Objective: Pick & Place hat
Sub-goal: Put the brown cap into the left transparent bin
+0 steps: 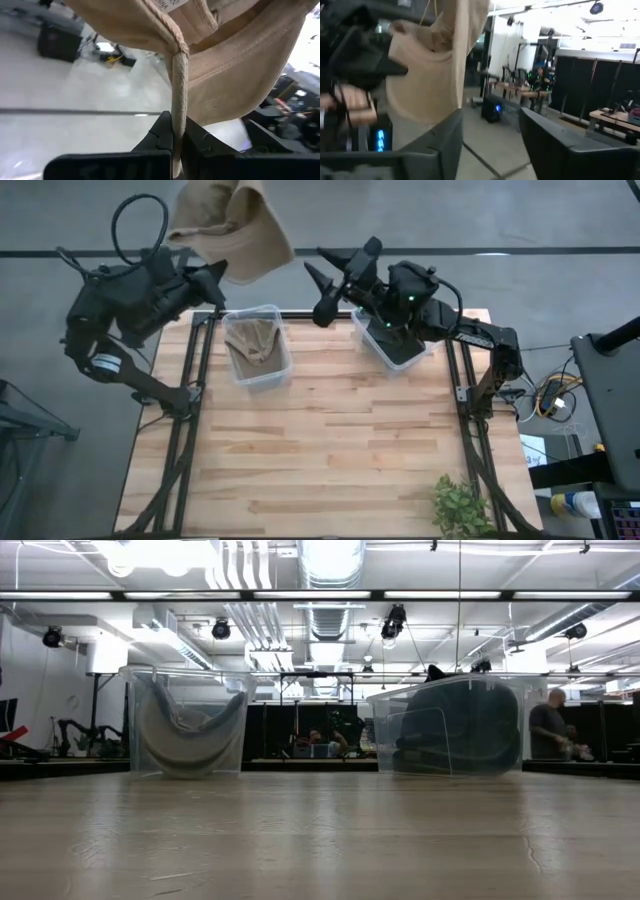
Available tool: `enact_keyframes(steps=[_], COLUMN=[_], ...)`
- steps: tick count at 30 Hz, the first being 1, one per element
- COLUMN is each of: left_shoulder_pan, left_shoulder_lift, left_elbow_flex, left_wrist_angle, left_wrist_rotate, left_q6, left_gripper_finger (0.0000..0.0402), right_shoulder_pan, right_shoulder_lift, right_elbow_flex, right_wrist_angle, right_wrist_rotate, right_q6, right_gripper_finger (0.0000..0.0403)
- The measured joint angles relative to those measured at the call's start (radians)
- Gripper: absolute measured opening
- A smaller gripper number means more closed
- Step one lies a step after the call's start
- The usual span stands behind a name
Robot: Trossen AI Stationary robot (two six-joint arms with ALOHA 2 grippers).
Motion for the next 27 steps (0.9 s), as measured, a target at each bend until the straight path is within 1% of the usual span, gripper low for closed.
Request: enact_keyframes(steps=[2, 5, 8, 10, 14, 16, 19, 24, 27], left_shoulder_pan=[0.005, 0.021, 0.039, 0.050, 0.081, 0.102, 0.117, 0.130, 0.141], left_shoulder_lift=[-0.015, -0.028, -0.027, -0.023, -0.024, -0.025, -0.029, -0.029, -0.035], left_elbow_flex=[0.000, 0.000, -0.003, -0.009, -0.052, -0.087, -0.159, -0.308, -0.407], left_wrist_angle=[-0.103, -0.290, -0.468, -0.544, -0.524, -0.534, -0.534, -0.534, -0.533], left_wrist_rotate=[-0.003, 0.010, 0.065, 0.120, 0.206, 0.240, 0.297, 0.434, 0.461], left_q6=[-0.083, -0.277, -0.454, -0.535, -0.515, -0.548, -0.627, -0.705, -0.748], left_gripper_finger=[0.0006, 0.0006, 0.0006, 0.0006, 0.0006, 0.0006, 0.0006, 0.0006, 0.0006], right_shoulder_pan=[0.001, 0.001, 0.000, 0.000, 0.000, 0.000, 0.000, 0.000, 0.000], right_shoulder_lift=[0.000, -0.006, -0.007, -0.006, -0.006, -0.006, -0.008, -0.019, -0.021], right_elbow_flex=[0.012, 0.022, 0.023, 0.023, 0.023, 0.023, 0.023, 0.023, 0.023], right_wrist_angle=[-0.064, -0.154, -0.235, -0.275, -0.325, -0.349, -0.382, -0.436, -0.448], right_wrist_rotate=[0.000, 0.000, 0.000, -0.001, -0.001, -0.001, -0.001, -0.001, -0.001], right_q6=[-0.022, -0.050, -0.064, -0.066, -0.048, -0.047, -0.051, -0.054, -0.056], right_gripper_finger=[0.0202, 0.0230, 0.0246, 0.0252, 0.0255, 0.0253, 0.0248, 0.0242, 0.0242])
